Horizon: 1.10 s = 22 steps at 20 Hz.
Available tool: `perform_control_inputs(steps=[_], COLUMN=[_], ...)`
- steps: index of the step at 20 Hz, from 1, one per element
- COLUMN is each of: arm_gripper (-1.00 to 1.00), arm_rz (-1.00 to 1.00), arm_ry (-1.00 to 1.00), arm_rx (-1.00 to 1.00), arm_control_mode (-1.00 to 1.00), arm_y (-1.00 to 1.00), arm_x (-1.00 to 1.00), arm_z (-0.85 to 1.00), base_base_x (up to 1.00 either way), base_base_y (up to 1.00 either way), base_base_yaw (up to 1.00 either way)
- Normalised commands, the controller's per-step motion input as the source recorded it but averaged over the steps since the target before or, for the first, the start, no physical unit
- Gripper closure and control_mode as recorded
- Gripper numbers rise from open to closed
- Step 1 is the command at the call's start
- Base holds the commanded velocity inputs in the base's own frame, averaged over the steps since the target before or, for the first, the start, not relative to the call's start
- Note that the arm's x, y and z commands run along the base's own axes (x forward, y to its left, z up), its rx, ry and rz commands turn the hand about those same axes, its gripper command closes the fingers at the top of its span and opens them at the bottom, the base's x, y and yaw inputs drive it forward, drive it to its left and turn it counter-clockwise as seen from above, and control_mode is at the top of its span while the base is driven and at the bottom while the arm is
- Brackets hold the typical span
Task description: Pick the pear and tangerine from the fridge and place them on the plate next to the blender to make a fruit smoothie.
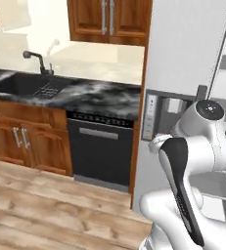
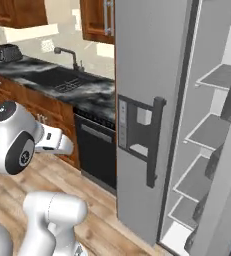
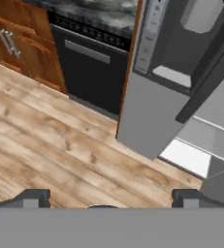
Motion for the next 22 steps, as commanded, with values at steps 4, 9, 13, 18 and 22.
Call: perform_control_inputs(steps=[4,9,13,18,22], arm_gripper=[-1.00,-1.00,-1.00,-1.00,-1.00], arm_rz=[0.00,0.00,0.00,0.00,0.00], arm_ry=[0.00,0.00,0.00,0.00,0.00], arm_rx=[0.00,0.00,0.00,0.00,0.00], arm_control_mode=[1.00,1.00,1.00,1.00,1.00], arm_y=[0.00,0.00,0.00,0.00,0.00], arm_x=[0.00,0.00,0.00,0.00,0.00], arm_z=[0.00,0.00,0.00,0.00,0.00], base_base_x=[0.00,0.07,0.44,0.72,0.87], base_base_y=[-0.26,-0.35,-0.35,-0.04,0.00], base_base_yaw=[-0.84,-0.77,-0.54,-0.23,-0.09])
